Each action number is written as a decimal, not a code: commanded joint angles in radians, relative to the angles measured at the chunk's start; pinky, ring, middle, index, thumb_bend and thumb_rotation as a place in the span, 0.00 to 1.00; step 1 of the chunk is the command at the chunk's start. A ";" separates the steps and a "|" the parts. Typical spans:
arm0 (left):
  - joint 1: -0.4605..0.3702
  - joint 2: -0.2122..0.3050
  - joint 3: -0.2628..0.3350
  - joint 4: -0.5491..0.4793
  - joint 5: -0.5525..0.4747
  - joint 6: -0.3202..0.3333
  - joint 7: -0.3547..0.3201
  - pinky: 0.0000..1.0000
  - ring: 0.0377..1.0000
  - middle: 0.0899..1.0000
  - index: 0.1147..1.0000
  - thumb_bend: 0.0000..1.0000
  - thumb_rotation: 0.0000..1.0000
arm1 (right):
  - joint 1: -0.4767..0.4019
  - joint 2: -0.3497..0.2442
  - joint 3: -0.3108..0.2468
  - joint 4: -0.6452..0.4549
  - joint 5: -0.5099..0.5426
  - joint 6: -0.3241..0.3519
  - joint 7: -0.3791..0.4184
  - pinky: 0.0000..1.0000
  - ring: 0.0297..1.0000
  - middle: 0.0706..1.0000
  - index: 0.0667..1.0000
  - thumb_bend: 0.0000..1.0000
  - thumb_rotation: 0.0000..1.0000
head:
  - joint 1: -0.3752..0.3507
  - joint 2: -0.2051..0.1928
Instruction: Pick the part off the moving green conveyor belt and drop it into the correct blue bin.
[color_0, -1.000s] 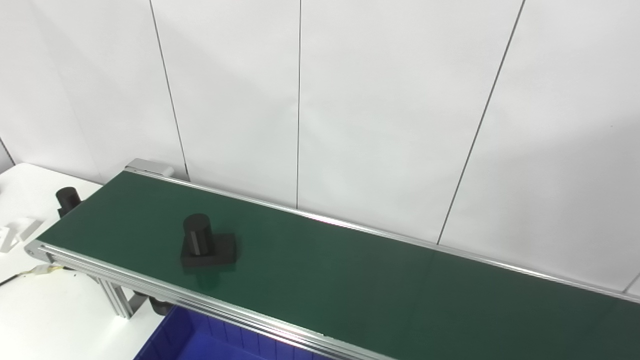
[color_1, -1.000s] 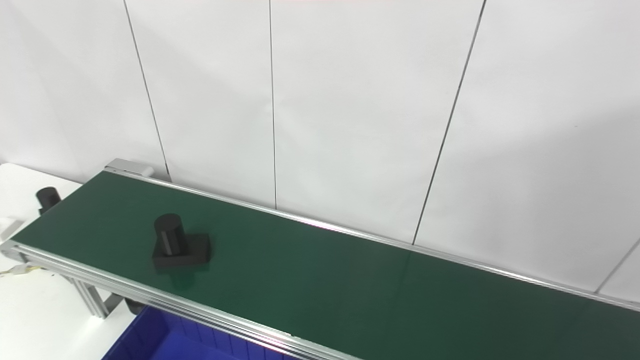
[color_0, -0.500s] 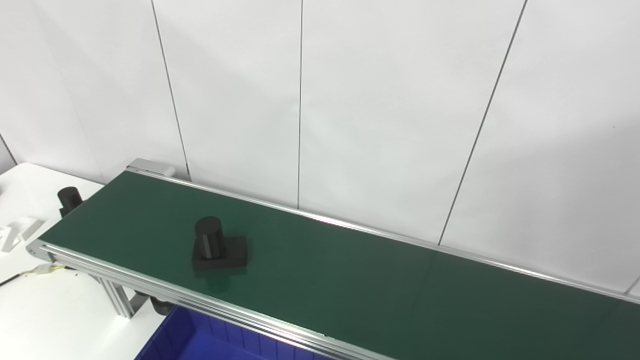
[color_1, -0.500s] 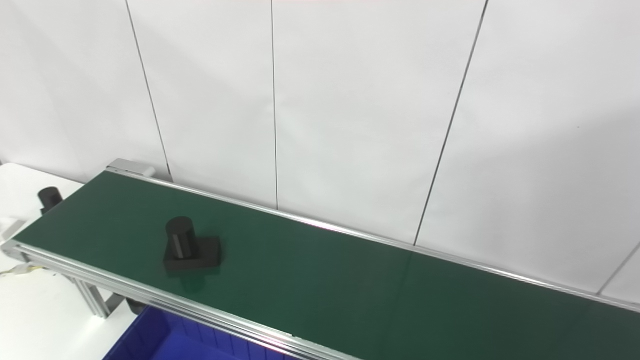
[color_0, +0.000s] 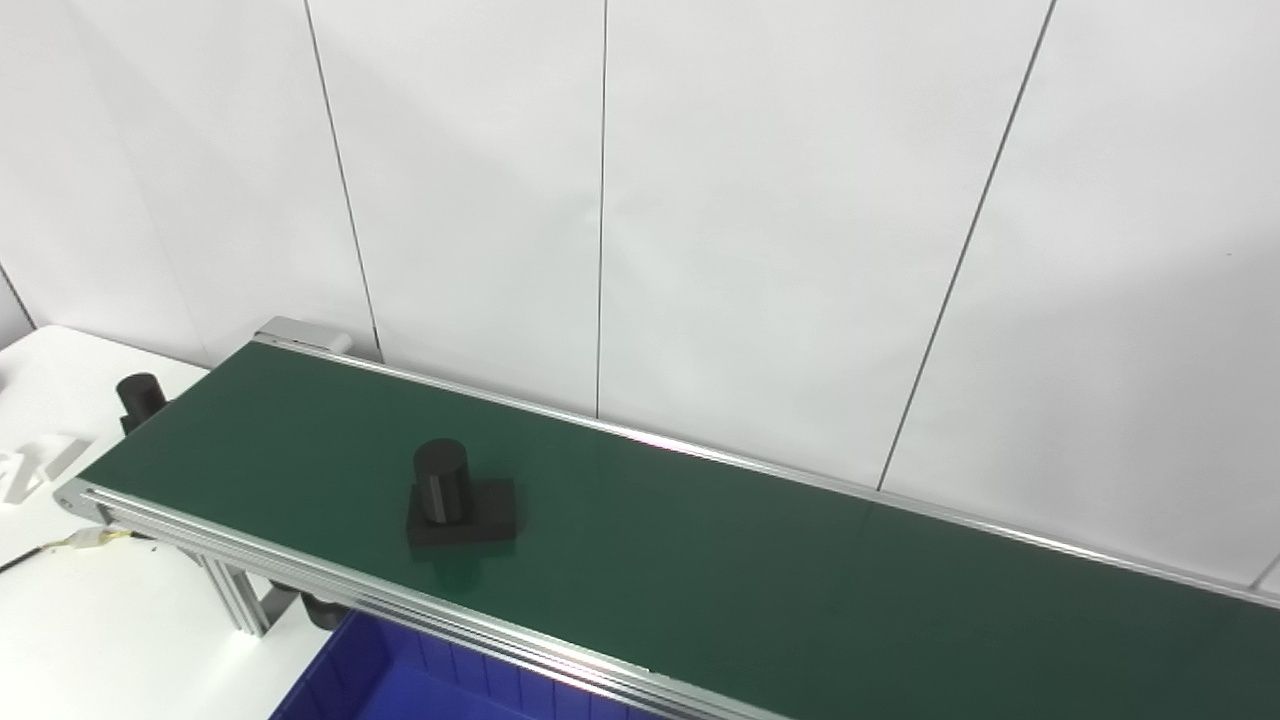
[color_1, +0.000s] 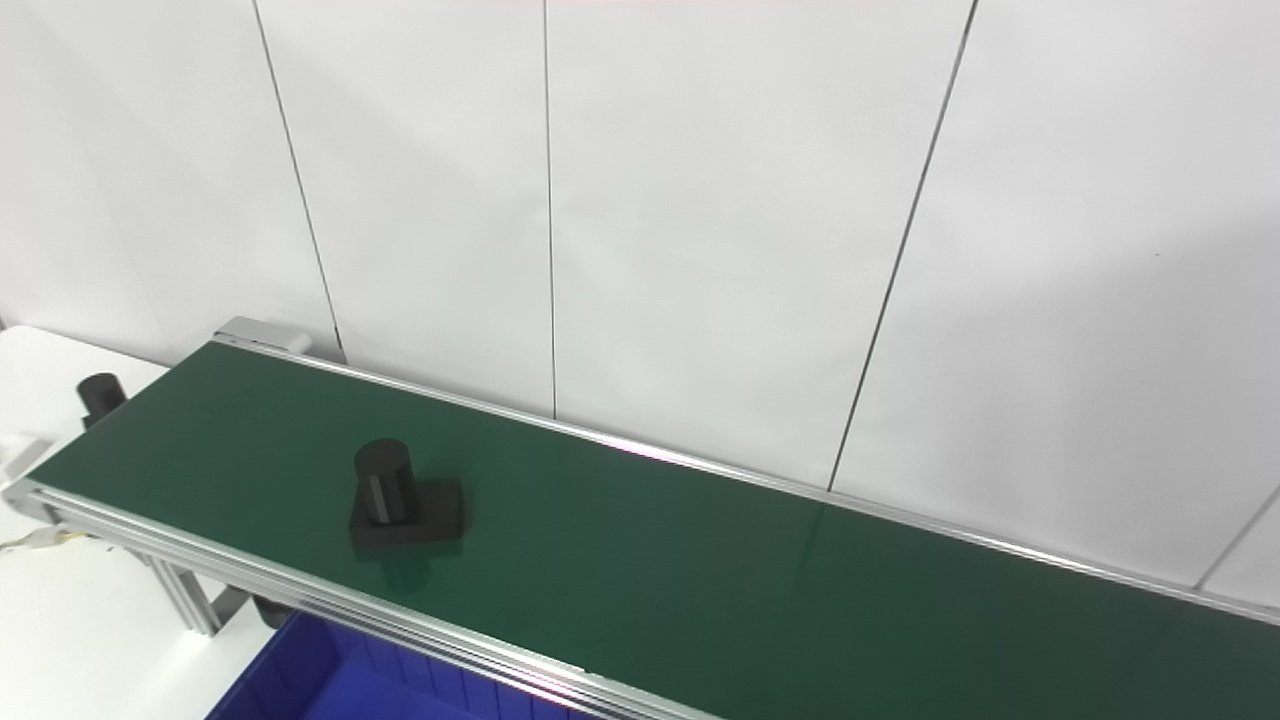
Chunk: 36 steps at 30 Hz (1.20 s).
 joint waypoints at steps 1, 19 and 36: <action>-0.015 -0.014 -0.008 -0.021 -0.001 -0.041 0.004 0.66 0.72 0.75 0.78 1.00 0.23 | -0.025 -0.013 -0.017 -0.069 0.006 0.023 0.003 0.59 0.70 0.73 0.82 0.72 0.75 | 0.002 0.002; -0.030 -0.019 -0.012 -0.002 -0.006 -0.041 0.004 0.67 0.73 0.76 0.79 1.00 0.22 | -0.166 -0.069 -0.043 -0.058 -0.048 0.149 0.022 0.58 0.73 0.76 0.82 0.79 0.83 | -0.003 0.006; -0.032 -0.019 -0.012 0.002 0.006 -0.041 0.018 0.66 0.73 0.76 0.79 1.00 0.23 | -0.310 -0.109 -0.013 0.046 -0.092 0.116 0.031 0.59 0.75 0.76 0.82 0.82 0.76 | -0.022 0.006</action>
